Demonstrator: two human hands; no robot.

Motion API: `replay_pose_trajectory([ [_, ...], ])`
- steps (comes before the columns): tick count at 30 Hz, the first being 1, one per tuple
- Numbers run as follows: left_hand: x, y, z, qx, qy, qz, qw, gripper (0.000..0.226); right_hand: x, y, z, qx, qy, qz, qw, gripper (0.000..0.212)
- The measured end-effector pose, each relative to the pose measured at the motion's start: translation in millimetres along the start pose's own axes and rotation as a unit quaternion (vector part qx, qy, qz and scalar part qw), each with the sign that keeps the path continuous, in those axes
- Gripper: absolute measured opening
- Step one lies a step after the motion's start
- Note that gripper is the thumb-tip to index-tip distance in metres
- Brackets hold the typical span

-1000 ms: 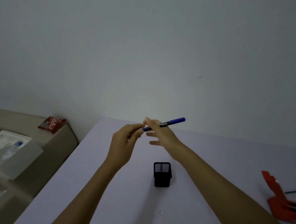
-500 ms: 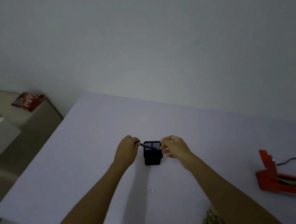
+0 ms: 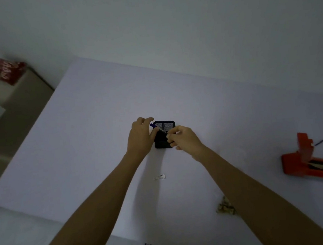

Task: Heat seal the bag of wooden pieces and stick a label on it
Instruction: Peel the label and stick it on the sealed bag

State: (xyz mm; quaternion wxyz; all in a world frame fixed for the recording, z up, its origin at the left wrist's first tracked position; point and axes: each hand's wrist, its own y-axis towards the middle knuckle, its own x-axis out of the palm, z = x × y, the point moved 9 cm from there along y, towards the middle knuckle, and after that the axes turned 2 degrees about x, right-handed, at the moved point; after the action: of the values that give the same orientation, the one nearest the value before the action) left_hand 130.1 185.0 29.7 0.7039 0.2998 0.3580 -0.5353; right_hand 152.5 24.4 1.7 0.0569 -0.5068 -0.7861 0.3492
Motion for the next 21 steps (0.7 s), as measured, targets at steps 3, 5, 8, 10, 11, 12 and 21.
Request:
replay_pose_trajectory([
  [3,-23.9,-10.9,4.8,0.023,-0.006,0.063,0.998,0.027,0.9,-4.9,-0.2,-0.015,-0.015,0.0,1.0,0.023],
  [5,-31.2,-23.0,8.5,0.044,-0.013,0.067,0.997,0.018,4.9,-9.7,-0.1,-0.041,-0.047,-0.01,0.998,0.023],
  [8,-12.9,-46.7,6.2,0.069,-0.014,-0.019,0.997,0.014,14.2,-16.3,8.8,-0.065,-0.09,-0.017,0.994,0.021],
  [10,11.9,-64.2,-1.3,0.07,0.002,-0.103,0.992,0.015,24.1,-19.2,21.6,-0.063,-0.118,-0.02,0.991,0.02],
  [11,26.4,-72.8,-7.4,0.058,0.016,-0.147,0.987,0.019,30.4,-19.5,29.5,-0.06,-0.135,-0.023,0.989,0.02],
  [12,41.1,-81.2,-14.1,0.045,0.03,-0.188,0.981,0.025,37.3,-18.8,38.3,-0.056,-0.153,-0.025,0.986,0.021],
  [21,107.8,-117.3,-47.3,0.028,0.104,-0.259,0.96,0.039,81.1,-9.8,93.8,-0.066,-0.255,0.002,0.965,0.022],
])
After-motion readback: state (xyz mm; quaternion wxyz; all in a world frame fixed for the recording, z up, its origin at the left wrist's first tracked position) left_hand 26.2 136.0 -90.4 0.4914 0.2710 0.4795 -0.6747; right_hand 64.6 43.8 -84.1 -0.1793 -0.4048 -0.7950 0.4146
